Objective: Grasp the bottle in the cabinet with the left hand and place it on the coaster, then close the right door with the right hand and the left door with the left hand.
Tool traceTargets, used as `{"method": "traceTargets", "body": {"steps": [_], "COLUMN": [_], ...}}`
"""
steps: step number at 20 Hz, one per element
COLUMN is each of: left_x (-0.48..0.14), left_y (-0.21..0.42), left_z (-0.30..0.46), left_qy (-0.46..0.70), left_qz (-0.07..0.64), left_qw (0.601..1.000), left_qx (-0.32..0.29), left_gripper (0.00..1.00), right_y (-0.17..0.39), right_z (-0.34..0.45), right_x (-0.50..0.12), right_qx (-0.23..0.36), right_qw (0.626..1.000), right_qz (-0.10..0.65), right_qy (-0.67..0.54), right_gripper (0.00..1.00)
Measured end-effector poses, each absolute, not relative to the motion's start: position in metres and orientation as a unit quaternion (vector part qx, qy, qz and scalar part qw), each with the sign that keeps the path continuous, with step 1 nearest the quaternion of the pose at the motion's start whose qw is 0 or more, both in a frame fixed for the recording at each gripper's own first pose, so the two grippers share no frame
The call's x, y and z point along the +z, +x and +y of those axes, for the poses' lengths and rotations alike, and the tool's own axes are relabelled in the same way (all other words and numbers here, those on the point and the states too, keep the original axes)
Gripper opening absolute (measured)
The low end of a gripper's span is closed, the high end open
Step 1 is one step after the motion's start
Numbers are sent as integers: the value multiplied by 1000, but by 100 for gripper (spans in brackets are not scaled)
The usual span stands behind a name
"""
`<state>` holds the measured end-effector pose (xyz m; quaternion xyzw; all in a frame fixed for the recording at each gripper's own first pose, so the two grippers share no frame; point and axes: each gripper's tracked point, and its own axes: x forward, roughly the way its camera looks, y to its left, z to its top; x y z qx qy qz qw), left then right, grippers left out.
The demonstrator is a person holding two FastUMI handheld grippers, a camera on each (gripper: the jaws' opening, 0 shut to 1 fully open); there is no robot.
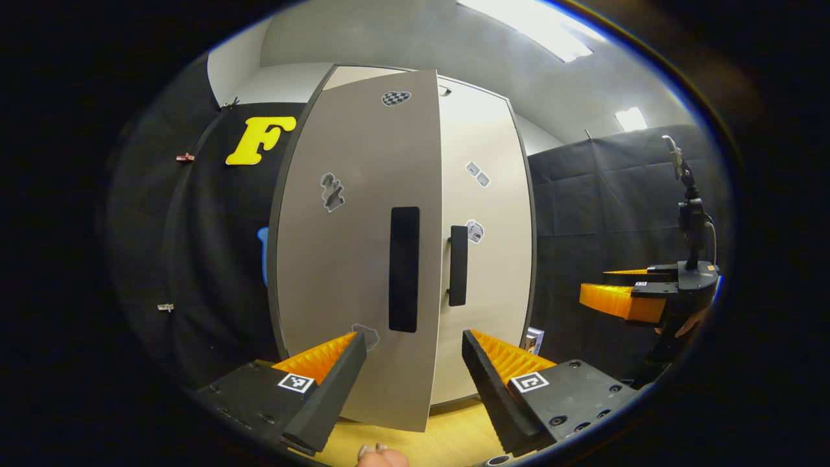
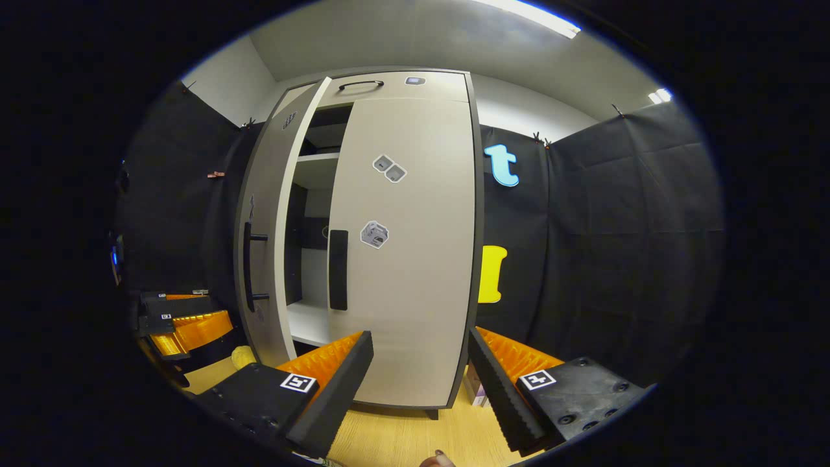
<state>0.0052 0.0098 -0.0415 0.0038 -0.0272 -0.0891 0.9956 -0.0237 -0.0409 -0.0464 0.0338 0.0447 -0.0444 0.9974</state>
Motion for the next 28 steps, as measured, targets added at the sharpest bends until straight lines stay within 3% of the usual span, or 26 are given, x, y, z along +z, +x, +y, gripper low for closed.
{"method": "traceTargets", "body": {"steps": [9,10,12,28], "left_x": [-30,-31,-32,-43], "left_y": [2,2,2,5], "left_z": [23,22,20,11], "left_qy": [-6,-4,-3,4], "left_qz": [-38,-37,-34,-22], "left_qw": [997,998,998,997], "left_qx": [-60,-60,-61,-74], "left_gripper": [94,98,94,97], "right_y": [-22,-21,-21,-26], "right_z": [-28,-27,-27,-23], "right_x": [-44,-44,-45,-34], "right_qx": [-22,-20,-20,-18], "right_qw": [998,998,998,999], "right_qz": [41,42,42,25], "right_qy": [33,34,32,38], "right_gripper": [98,97,97,98]}}
